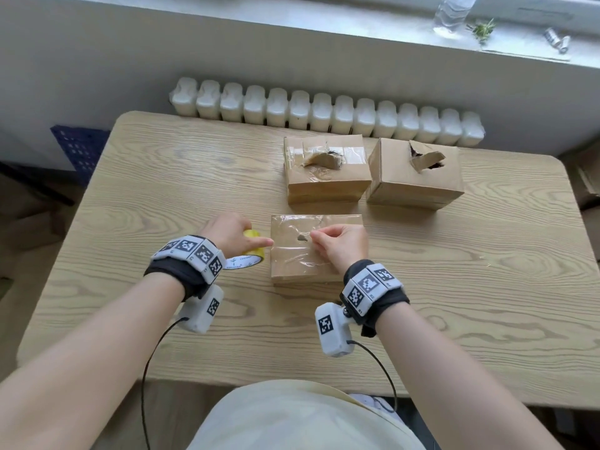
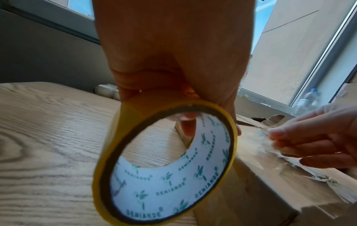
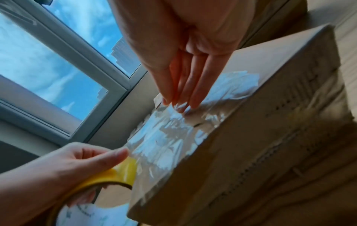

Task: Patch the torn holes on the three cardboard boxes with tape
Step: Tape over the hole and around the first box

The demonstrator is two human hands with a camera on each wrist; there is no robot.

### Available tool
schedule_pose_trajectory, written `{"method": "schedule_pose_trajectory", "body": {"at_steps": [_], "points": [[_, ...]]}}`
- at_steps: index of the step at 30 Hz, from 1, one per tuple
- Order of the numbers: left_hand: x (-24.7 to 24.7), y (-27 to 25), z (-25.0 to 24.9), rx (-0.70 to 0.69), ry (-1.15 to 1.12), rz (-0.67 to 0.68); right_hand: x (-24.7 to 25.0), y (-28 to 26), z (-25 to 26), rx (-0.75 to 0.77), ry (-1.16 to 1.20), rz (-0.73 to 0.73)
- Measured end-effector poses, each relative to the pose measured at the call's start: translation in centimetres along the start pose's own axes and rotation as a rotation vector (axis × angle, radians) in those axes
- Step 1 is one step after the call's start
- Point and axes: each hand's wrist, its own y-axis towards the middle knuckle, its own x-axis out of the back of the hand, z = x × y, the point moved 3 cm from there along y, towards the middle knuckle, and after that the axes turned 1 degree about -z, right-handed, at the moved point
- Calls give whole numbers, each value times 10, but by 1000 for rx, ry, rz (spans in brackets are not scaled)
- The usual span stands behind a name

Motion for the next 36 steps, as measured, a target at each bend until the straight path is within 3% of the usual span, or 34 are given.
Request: {"method": "schedule_pose_trajectory", "body": {"at_steps": [6,19,23,25,27,28,30,32,36], "points": [[0,5,-7,5,40,8,8,0,9,120,-249,-106],[-1,10,-12,32,86,22,6,7,5,198,-518,-78],[-4,12,-11,36,73,18,17,10,2,128,-460,-137],[-5,13,-10,26,65,16,22,10,-1,208,-508,-160],[-6,13,-10,22,58,25,19,5,-2,424,-629,-162],[-6,13,-10,23,57,30,13,-1,-1,542,-683,-109],[-6,13,-10,26,55,28,-5,-11,-6,717,-811,135],[-6,14,-10,28,48,19,-21,-18,-19,794,-991,345],[-9,14,-7,32,35,13,-14,-11,-37,749,-1130,354]]}}
